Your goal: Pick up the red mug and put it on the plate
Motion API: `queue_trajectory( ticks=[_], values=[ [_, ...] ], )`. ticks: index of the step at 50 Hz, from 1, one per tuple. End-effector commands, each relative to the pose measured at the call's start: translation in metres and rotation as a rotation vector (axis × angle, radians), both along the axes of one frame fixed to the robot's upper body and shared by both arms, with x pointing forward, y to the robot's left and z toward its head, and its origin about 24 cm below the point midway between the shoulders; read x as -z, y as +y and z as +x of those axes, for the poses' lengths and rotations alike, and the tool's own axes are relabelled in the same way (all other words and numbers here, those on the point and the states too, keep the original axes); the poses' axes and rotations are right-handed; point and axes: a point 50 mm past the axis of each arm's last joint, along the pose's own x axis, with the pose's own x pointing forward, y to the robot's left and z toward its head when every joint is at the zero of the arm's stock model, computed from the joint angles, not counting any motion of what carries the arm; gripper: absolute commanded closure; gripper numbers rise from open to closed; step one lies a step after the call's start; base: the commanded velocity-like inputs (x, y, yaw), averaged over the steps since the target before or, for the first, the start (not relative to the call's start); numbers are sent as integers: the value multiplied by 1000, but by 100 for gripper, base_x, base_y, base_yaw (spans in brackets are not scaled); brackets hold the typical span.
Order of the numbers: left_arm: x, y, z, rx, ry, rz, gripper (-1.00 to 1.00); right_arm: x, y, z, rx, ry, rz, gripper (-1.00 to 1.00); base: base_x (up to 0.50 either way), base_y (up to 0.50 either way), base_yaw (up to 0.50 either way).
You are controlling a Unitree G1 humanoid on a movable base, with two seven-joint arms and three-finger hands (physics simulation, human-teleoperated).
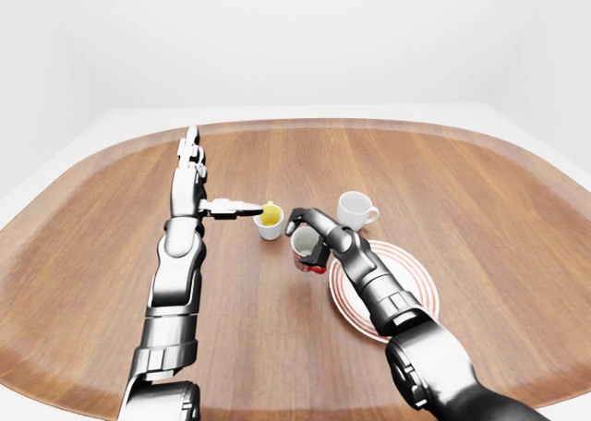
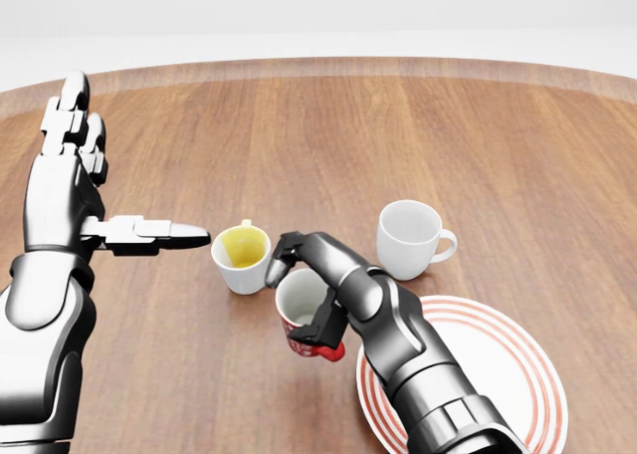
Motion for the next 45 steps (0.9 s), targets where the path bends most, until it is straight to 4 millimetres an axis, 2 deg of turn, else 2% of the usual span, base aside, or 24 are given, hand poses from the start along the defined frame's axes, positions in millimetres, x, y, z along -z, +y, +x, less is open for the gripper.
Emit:
queue_trajectory(
  ticks=[1, 14, 45],
  values=[
    [-3, -3, -1, 7, -15, 4, -100, 0, -16, -1, 10, -16, -35, 100, 0, 0, 0],
    [0, -4, 0, 7, 0, 3, -100, 0, -27, -3, 20, -29, -41, 100, 0, 0, 0],
    [0, -6, 2, 11, 2, 4, -100, 18, -70, -13, 105, 21, -67, 100, 0, 0, 0]
  ],
)
